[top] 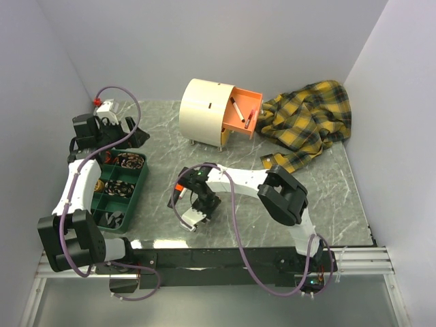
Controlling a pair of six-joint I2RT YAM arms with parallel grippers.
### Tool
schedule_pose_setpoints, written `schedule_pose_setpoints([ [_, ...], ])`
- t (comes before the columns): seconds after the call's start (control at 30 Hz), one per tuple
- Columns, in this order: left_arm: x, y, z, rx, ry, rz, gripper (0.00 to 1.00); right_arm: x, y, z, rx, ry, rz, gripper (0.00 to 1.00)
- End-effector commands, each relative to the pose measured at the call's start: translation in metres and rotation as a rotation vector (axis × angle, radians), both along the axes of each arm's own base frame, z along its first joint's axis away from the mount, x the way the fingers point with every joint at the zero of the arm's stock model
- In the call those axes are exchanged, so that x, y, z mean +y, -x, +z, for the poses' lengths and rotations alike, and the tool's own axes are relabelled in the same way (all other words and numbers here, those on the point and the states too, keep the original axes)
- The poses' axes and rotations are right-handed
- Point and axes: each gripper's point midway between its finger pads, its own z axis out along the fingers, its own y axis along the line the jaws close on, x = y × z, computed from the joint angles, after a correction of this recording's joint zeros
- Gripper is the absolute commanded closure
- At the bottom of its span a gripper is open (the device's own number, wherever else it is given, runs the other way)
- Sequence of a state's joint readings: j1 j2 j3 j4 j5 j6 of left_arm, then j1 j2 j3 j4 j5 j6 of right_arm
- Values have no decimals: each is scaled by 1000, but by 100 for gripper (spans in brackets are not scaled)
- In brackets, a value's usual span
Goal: Sort the stationery into containers
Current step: Pick up the pen from the center of the board, then place the pen in the drawer.
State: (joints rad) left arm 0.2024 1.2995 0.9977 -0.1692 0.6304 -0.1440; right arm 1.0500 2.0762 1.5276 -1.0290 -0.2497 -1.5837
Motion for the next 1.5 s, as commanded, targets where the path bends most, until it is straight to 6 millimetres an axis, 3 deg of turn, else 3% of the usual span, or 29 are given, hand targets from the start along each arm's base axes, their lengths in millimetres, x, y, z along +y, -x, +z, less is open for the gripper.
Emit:
schedule_pose_setpoints([
  [0.0, 2, 3, 8, -37, -11, 1, 0, -22, 9, -24, 53, 65, -56, 96],
  [0.1, 4, 1, 9, -32, -6, 2, 1, -12, 8, 2, 94, -8, -113, 100],
  [0.2, 6, -2, 12, -39, -8, -2, 1, 7, 0, 53, 136, -134, -194, 100],
  [0.23, 6, -4, 15, -44, -7, -3, 1, 21, -12, 82, 124, -209, -217, 100],
  [0.3, 8, -7, 16, -45, 1, -5, 1, 19, -20, 116, 173, -244, -314, 100],
  [0.33, 7, -8, 18, -48, 7, -10, 1, 34, -27, 149, 192, -339, -336, 100],
  [0.4, 4, -10, 19, -48, 20, -28, 1, 30, -39, 179, 249, -389, -453, 100],
  [0.43, 4, -12, 21, -56, 20, -34, 1, 39, -43, 210, 275, -481, -467, 100],
  [0.5, 2, -13, 21, -53, 28, -53, 1, 34, -55, 240, 315, -545, -578, 100],
  [0.57, 1, -15, 24, -60, 28, -65, 1, 38, -64, 286, 336, -689, -609, 100],
  [0.6, 1, -17, 23, -58, 29, -67, 1, 38, -66, 303, 391, -723, -713, 100],
  [0.63, 1, -18, 27, -67, 29, -71, 1, 29, -83, 310, 415, -765, -806, 100],
  [0.67, 1, -20, 27, -68, 28, -71, 1, 32, -95, 348, 400, -921, -795, 100],
  [0.7, 2, -22, 26, -68, 27, -68, 1, 27, -102, 349, 499, -914, -960, 100],
  [0.77, 3, -24, 29, -77, 31, -64, 1, 12, -137, 386, 490, -1081, -1047, 100],
  [0.83, 2, -25, 28, -72, 34, -67, 1, 0, -155, 394, 568, -1116, -1219, 100],
  [0.87, 2, -25, 29, -74, 33, -67, 1, -15, -175, 409, 551, -1201, -1252, 100],
  [1.0, 1, -23, 28, -69, 32, -71, 1, -52, -225, 412, 599, -1304, -1523, 100],
  [1.17, 1, -20, 26, -67, 32, -72, 0, -84, -266, 384, 503, -1308, -1724, 100],
  [1.47, -2, -19, 25, -63, 49, -81, 1, -115, -307, 336, 327, -1264, -1927, 100],
])
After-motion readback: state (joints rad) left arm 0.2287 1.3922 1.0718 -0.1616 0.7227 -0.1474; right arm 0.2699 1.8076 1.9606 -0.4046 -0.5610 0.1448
